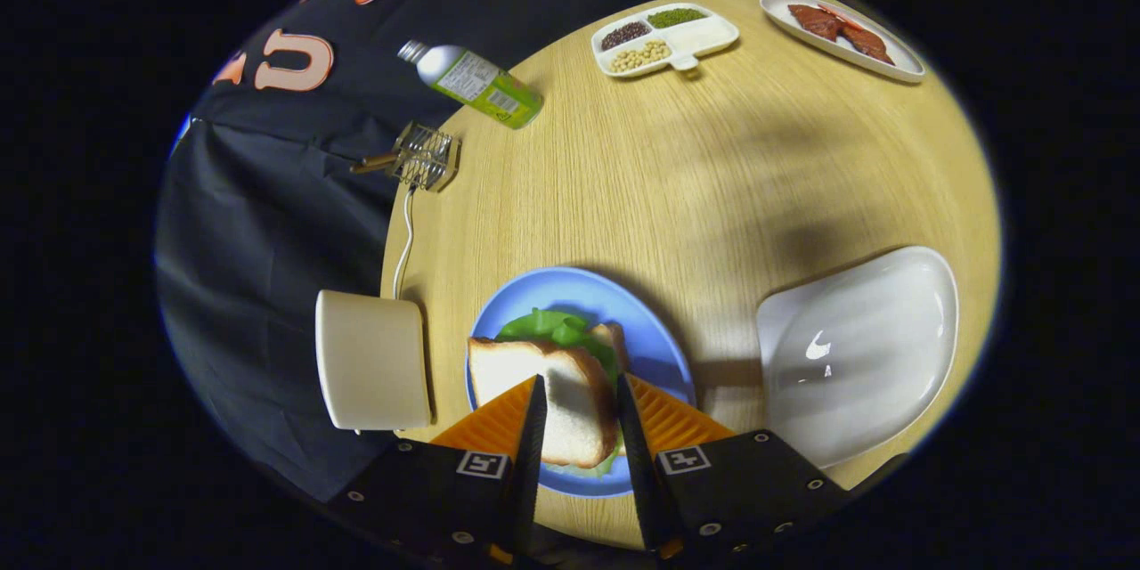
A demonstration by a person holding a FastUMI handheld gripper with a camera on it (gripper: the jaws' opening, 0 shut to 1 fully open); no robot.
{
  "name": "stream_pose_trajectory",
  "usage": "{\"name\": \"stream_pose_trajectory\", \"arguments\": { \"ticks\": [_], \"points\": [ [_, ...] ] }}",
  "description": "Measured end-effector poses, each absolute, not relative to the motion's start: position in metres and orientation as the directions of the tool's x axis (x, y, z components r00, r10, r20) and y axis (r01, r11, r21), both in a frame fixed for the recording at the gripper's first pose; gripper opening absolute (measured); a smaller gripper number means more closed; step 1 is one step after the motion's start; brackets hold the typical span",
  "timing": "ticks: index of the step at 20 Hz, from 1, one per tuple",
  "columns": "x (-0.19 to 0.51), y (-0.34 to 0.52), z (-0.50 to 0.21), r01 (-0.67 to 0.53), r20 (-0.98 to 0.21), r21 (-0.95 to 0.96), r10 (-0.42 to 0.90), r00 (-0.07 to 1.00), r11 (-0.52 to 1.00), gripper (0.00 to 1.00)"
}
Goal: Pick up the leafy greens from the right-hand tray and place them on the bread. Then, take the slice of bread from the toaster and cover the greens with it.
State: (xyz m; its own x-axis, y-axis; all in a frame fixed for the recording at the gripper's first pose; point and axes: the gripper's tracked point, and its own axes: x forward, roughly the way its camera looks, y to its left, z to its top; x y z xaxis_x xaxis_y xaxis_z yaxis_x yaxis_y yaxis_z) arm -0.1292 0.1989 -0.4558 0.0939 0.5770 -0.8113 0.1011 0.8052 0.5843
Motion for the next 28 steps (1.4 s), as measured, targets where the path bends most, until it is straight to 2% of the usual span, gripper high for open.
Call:
{"name": "stream_pose_trajectory", "arguments": {
  "ticks": [4, 7, 9, 12, 15, 17, 23, 28],
  "points": [
    [-0.105, 0.187, -0.41, 0.044, -0.799, 0.584, 0.564, 0.209, 0.811, 0.5],
    [-0.082, 0.177, -0.369, 0.012, -0.783, 0.576, 0.547, 0.295, 0.818, 0.63],
    [-0.062, 0.176, -0.336, -0.023, -0.757, 0.574, 0.541, 0.366, 0.819, 0.67],
    [-0.04, 0.164, -0.277, -0.106, -0.704, 0.539, 0.516, 0.488, 0.836, 0.76],
    [-0.017, 0.152, -0.216, -0.184, -0.63, 0.485, 0.488, 0.604, 0.855, 0.89],
    [-0.007, 0.146, -0.182, -0.214, -0.579, 0.458, 0.472, 0.665, 0.863, 0.93],
    [0.013, 0.128, -0.081, -0.262, -0.389, 0.359, 0.399, 0.83, 0.896, 0.97],
    [0.021, 0.108, -0.018, -0.252, -0.243, 0.218, 0.303, 0.922, 0.943, 0.98]
  ]
}}
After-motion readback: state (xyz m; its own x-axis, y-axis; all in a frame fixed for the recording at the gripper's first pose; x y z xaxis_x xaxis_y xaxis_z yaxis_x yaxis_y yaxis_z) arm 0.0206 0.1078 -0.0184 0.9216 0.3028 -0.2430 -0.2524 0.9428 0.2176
